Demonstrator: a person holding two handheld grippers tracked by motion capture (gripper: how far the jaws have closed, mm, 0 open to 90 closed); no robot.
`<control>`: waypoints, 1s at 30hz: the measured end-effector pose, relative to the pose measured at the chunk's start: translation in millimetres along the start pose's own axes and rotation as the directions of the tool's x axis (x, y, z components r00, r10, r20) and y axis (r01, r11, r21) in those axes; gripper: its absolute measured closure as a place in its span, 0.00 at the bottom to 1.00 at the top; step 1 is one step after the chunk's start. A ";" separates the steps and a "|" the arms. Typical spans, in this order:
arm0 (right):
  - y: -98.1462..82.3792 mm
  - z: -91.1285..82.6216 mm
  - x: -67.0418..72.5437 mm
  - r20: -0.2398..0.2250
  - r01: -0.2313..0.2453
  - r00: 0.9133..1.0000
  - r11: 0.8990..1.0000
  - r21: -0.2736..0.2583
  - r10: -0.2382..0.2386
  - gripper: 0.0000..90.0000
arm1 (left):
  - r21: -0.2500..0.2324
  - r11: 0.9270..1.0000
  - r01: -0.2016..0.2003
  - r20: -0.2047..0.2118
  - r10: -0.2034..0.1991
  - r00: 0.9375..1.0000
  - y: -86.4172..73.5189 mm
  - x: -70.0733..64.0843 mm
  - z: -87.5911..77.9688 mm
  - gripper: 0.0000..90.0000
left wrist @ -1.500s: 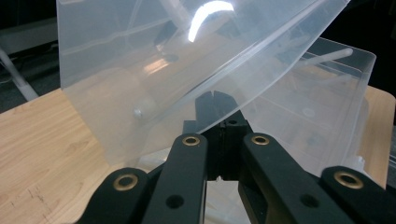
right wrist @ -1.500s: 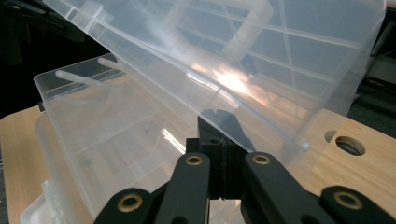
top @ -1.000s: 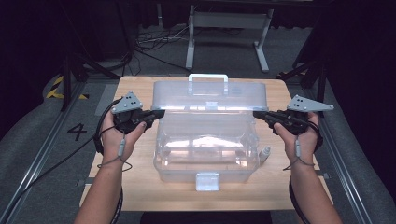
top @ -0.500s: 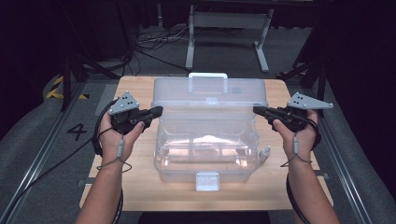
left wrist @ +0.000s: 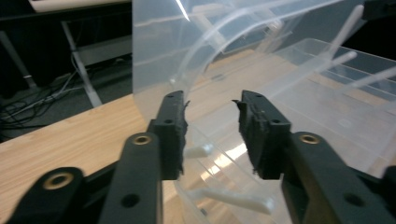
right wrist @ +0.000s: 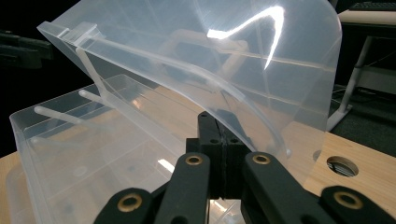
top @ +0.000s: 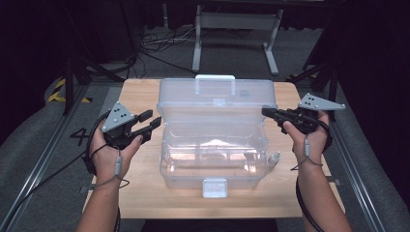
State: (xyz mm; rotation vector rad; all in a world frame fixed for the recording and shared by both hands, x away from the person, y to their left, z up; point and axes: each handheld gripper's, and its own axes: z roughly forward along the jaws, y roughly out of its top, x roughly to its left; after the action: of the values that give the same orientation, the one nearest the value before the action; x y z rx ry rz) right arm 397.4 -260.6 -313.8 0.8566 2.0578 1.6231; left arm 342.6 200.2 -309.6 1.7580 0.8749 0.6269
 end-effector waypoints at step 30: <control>-1.1 0.3 0.0 -0.015 -0.021 1.000 1.000 -0.008 0.021 0.97 | -0.070 0.998 -0.009 -0.131 -0.001 0.991 16.1 -2.0 46.4 0.56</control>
State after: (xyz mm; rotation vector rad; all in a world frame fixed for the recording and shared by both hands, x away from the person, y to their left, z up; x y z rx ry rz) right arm 397.4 -260.5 -314.9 0.8686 2.0579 1.6521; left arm 380.7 169.1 -310.0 1.6704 0.9277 0.7734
